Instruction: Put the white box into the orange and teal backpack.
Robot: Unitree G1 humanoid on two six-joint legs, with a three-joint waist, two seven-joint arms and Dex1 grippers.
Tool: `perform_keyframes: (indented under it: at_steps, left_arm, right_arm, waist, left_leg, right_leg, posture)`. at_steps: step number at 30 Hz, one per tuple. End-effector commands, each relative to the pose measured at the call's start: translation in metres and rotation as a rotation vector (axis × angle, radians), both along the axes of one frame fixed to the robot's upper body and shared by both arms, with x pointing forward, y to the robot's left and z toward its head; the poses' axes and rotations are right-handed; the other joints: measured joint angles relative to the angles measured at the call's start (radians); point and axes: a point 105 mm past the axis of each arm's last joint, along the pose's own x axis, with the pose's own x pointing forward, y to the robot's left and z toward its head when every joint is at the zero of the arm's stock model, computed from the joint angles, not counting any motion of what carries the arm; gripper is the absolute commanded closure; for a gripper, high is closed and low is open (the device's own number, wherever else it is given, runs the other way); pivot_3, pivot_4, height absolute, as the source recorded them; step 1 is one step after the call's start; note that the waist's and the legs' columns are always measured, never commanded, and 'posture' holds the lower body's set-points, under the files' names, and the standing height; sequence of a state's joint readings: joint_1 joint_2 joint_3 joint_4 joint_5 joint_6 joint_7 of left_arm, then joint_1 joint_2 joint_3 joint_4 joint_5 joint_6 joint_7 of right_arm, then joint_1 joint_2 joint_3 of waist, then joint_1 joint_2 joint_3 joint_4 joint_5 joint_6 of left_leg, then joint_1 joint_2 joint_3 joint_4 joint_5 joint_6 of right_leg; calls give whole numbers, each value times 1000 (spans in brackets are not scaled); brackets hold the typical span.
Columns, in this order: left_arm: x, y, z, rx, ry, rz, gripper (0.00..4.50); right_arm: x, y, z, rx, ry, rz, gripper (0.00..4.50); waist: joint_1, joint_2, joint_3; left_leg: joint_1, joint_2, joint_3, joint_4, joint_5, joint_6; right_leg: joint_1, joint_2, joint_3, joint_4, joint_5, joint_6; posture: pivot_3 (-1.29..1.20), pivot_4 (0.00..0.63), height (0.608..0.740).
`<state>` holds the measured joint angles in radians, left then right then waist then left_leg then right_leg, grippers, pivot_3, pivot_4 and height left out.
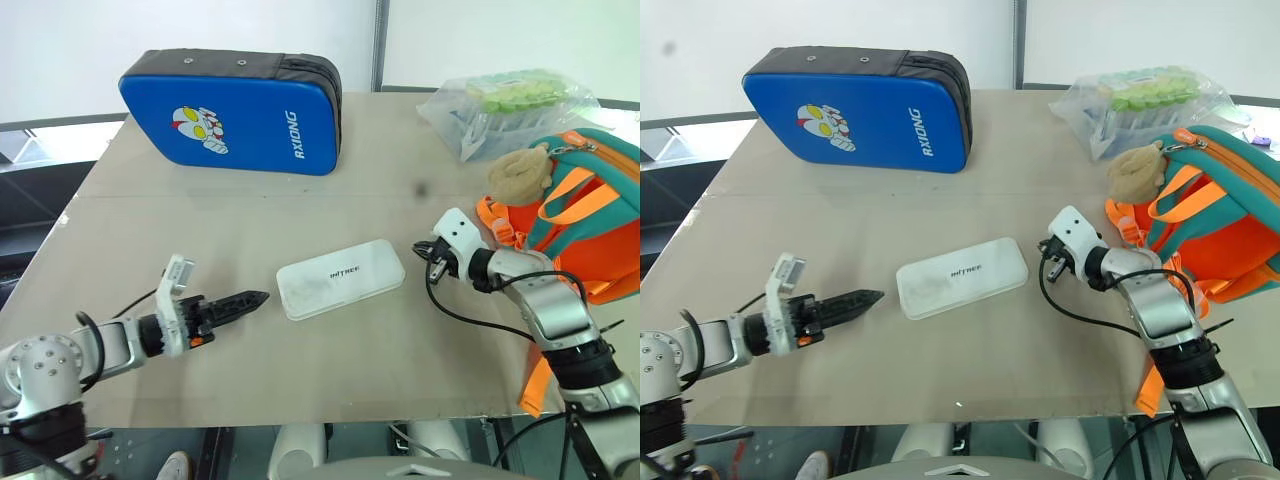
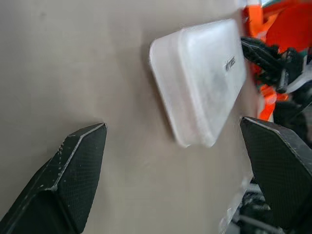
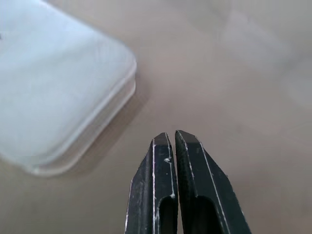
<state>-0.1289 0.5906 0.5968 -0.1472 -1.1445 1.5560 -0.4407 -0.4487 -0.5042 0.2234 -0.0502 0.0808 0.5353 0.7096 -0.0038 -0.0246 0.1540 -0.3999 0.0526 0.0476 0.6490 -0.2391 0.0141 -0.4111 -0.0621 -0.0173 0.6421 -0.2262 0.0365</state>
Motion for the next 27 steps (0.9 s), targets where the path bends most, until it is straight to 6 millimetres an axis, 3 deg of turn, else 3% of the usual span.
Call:
perform_keyframes:
  at_steps: [1,5,10,13,15,18,23,26,27]
  left_arm:
    - [1,-23,-22,0,92,-10,43]
    - [8,-42,-26,-43,99,-30,43]
    - [10,-53,-30,-84,123,-47,43]
    - [11,-56,-32,-87,131,-54,853]
    - [11,-57,-32,-96,131,-60,1618]
    - [10,-57,-32,-108,129,-66,2570]
    - [17,-57,-17,-165,48,-61,3421]
    - [20,-61,-3,-198,-23,-79,3436]
    - [21,-63,-1,-198,-38,-86,3446]
  right_arm:
    - [-1,11,-10,-63,24,91,4500]
    - [-24,33,-30,-86,141,268,4500]
    - [-31,58,-27,-25,140,349,4500]
    - [-31,63,-24,19,134,340,4500]
    - [-32,60,-24,34,128,326,4500]
    - [-32,53,-20,68,112,279,4500]
    - [-31,-1,19,244,-13,2,4500]
    - [-57,-28,51,384,-57,-67,3848]
    - [-67,-34,58,408,-61,-81,3443]
  waist:
    - [6,0,-1]
    - [15,1,-4]
    - [13,1,-9]
    - [13,1,-9]
    - [15,1,-9]
    - [20,-2,-9]
    - [25,-2,-9]
    - [26,-2,-8]
    - [27,-2,-8]
  left_leg:
    - [0,-1,0,0,0,0]
    - [2,-3,0,1,0,0]
    - [5,-3,-1,1,0,0]
    - [5,-3,-1,1,0,0]
    - [4,-3,-1,1,0,0]
    - [3,-5,-2,1,0,0]
    - [1,-6,-5,2,0,0]
    - [0,-7,-8,2,0,0]
    - [-1,-8,-9,2,0,0]
  right_leg:
    - [1,0,0,0,0,0]
    - [3,0,0,0,0,0]
    - [5,0,0,0,0,-1]
    - [5,0,0,0,0,-1]
    - [5,0,0,0,0,-1]
    - [5,-1,0,-1,0,-1]
    - [5,-3,-1,-1,0,-1]
    - [5,-4,-1,-1,0,0]
    - [5,-4,-1,-1,0,0]
  posture:
    - [0,150,740]
    - [0,150,740]
    - [0,150,740]
    - [0,150,740]
    - [0,150,740]
    - [0,150,740]
    - [0,150,740]
    - [0,150,740]
    - [0,150,740]
